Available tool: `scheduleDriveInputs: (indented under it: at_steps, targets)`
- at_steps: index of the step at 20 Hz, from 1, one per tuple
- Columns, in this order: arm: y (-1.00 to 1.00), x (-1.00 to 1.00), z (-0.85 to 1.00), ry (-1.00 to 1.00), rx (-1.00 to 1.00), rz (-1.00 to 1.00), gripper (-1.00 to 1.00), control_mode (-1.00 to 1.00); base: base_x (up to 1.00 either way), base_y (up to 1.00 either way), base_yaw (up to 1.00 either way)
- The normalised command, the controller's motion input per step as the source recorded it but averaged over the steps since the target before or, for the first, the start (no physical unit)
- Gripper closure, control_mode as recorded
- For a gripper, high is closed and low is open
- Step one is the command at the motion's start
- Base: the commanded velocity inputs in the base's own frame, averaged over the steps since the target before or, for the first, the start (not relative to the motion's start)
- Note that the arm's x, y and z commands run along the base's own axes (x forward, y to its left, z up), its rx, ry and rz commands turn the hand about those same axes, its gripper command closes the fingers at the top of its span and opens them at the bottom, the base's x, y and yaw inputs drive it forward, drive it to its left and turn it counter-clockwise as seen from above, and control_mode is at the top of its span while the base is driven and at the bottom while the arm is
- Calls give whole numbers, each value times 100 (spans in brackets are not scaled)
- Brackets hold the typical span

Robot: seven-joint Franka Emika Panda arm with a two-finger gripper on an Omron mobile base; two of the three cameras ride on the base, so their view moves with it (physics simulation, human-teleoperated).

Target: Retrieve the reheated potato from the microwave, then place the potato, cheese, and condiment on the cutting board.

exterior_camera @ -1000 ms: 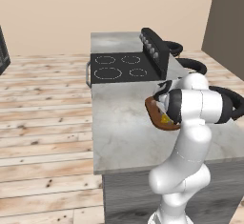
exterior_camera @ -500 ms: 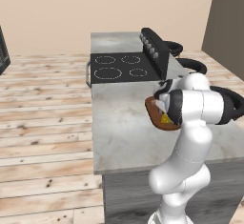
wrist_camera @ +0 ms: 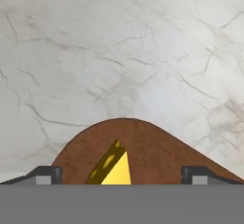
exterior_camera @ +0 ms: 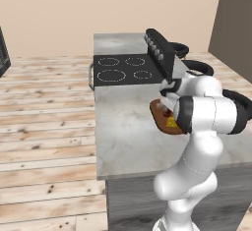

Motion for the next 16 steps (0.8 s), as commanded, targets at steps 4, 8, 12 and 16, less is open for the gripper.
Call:
scheduleDriveInputs:
  at_steps: [4, 8, 12, 16]
  targets:
    - [8, -28, 35, 0, 0, 0, -100, -100, 0, 0, 0]
    - [9, -28, 30, 1, -1, -2, -100, -100, 0, 0, 0]
    - [16, -32, 31, 0, -1, 0, -100, -100, 0, 0, 0]
    - [9, -45, 30, 0, 0, 0, -100, -100, 0, 0, 0]
